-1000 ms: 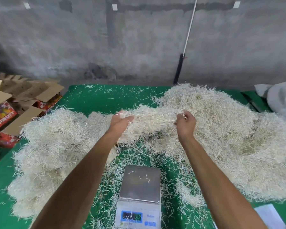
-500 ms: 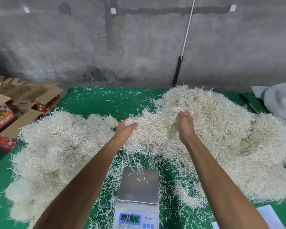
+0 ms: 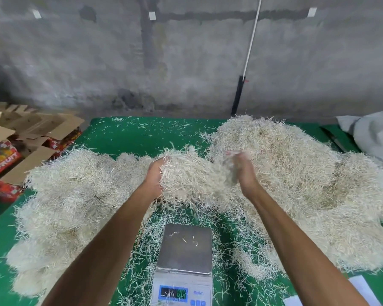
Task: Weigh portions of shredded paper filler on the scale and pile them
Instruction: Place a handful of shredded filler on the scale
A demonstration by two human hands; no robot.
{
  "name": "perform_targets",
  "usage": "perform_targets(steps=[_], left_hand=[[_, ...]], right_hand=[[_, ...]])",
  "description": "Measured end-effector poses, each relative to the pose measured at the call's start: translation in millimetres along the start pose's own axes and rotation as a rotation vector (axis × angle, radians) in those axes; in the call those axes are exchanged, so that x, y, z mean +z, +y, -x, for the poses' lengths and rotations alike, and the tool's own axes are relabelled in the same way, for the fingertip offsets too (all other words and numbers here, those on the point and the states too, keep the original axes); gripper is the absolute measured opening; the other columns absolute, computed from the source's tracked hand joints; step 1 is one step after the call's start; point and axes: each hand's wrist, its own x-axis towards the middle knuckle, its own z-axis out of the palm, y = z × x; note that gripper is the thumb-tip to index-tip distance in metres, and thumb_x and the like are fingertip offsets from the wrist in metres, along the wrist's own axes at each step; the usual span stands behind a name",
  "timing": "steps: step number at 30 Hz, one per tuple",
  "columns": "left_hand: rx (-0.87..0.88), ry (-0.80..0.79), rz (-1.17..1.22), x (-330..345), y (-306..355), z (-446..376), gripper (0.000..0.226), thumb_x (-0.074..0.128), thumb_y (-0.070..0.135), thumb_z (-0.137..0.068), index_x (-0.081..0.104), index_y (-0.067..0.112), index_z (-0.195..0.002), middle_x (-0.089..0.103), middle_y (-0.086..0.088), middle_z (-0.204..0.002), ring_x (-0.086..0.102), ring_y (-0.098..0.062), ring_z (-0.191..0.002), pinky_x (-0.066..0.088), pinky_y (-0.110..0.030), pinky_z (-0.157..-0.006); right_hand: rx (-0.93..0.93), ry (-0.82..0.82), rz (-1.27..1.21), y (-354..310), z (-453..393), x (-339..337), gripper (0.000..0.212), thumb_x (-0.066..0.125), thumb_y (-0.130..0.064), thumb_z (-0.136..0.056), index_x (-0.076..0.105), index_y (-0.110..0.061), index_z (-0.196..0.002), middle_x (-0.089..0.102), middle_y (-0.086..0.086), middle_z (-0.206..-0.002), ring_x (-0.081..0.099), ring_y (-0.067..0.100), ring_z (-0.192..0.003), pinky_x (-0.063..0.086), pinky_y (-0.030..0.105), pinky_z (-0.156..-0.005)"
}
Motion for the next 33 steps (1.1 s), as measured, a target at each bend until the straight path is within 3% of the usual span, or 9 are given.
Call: perform_targets(steps=[3,6,9,11,15,19,22,27,33], left_hand=[[0.037,0.008,-0.001,2,4,-11,0.071,0.066,0.044,-0.09,0.035,0.022,-0.15,0.025,-0.018,-0.161,0.03,-0.042,-0.144,0.027,-0.061,-0.116],[0.283,0.057,-0.392,-13,17,-23,0.073,0.071,0.031,-0.091,0.034,0.021,-0.153,0.04,-0.018,-0.154,0.047,-0.037,-0.134,0.042,-0.048,-0.108],[0.435,0.039,-0.584,-8,9,-21,0.078,0.075,0.022,-0.088,0.033,0.021,-0.154,0.04,-0.013,-0.154,0.055,-0.024,-0.127,0.046,-0.017,-0.093],[0.482,-0.086,-0.673,8,-10,-17,0.077,0.077,0.027,-0.085,0.035,0.032,-0.15,0.035,-0.005,-0.159,0.053,-0.009,-0.123,0.044,-0.024,-0.097],[0.448,-0.303,-0.961,-3,-34,-21,0.071,0.082,0.049,-0.075,0.045,0.049,-0.135,0.045,-0.004,-0.151,0.051,0.005,-0.068,0.048,-0.013,-0.056],[0.491,-0.134,-1.272,-11,-17,-28,0.072,0.081,0.049,-0.076,0.05,0.034,-0.14,0.052,-0.003,-0.145,0.06,-0.016,-0.114,0.048,-0.043,-0.102],[0.721,-0.133,-1.601,12,-27,-25,0.067,0.075,0.041,-0.08,0.051,0.032,-0.141,0.053,0.001,-0.142,0.052,-0.017,-0.125,0.042,-0.044,-0.106],[0.562,0.17,-1.549,-26,-15,-45,0.055,0.068,0.034,-0.09,0.051,0.029,-0.142,0.068,0.006,-0.103,0.061,-0.01,-0.081,0.05,-0.025,-0.071],[0.426,0.266,-1.187,-36,-33,-49,0.067,0.07,0.038,-0.09,0.042,0.021,-0.149,0.066,0.003,-0.094,0.057,-0.009,-0.055,0.05,-0.021,-0.05]], right_hand=[[-0.104,-0.43,0.749,14,11,17,0.07,0.061,-0.069,-0.091,0.055,-0.023,-0.144,0.056,0.005,-0.146,0.063,0.011,-0.111,0.057,0.045,-0.096],[-0.124,-0.285,0.774,9,3,-7,0.04,0.065,-0.053,-0.097,0.069,-0.019,-0.119,0.072,0.011,-0.084,0.054,0.002,-0.052,0.064,0.039,-0.065],[-0.171,-0.022,0.93,3,-9,-9,0.051,0.061,-0.046,-0.101,0.06,-0.008,-0.135,0.072,0.014,-0.095,0.06,0.01,-0.064,0.054,0.028,-0.074],[-0.181,0.03,0.797,4,-7,20,0.053,0.06,-0.04,-0.103,0.054,-0.007,-0.144,0.072,0.017,-0.095,0.057,0.016,-0.063,0.058,0.033,-0.073],[-0.108,0.138,0.792,7,-17,6,0.049,0.061,-0.022,-0.101,0.051,-0.006,-0.147,0.065,0.003,-0.084,0.049,0.012,-0.057,0.047,0.023,-0.056],[-0.012,0.25,0.698,19,-13,-3,0.053,0.059,-0.015,-0.101,0.045,-0.002,-0.15,0.054,0.0,-0.066,0.043,0.011,-0.049,0.036,0.021,-0.04],[-0.013,0.135,0.489,21,-5,24,0.06,0.054,-0.012,-0.103,0.032,-0.004,-0.158,0.059,0.004,-0.071,0.044,0.011,-0.048,0.036,0.018,-0.035],[0.062,0.404,0.32,9,-25,-44,0.01,0.051,-0.001,-0.101,0.06,-0.004,-0.105,0.059,0.006,-0.078,0.057,0.021,-0.062,0.041,0.018,-0.039],[0.125,0.464,0.251,17,-36,-69,0.017,0.055,-0.014,-0.105,0.046,-0.023,-0.094,0.053,0.006,-0.071,0.049,0.014,-0.052,0.04,0.021,-0.04]])
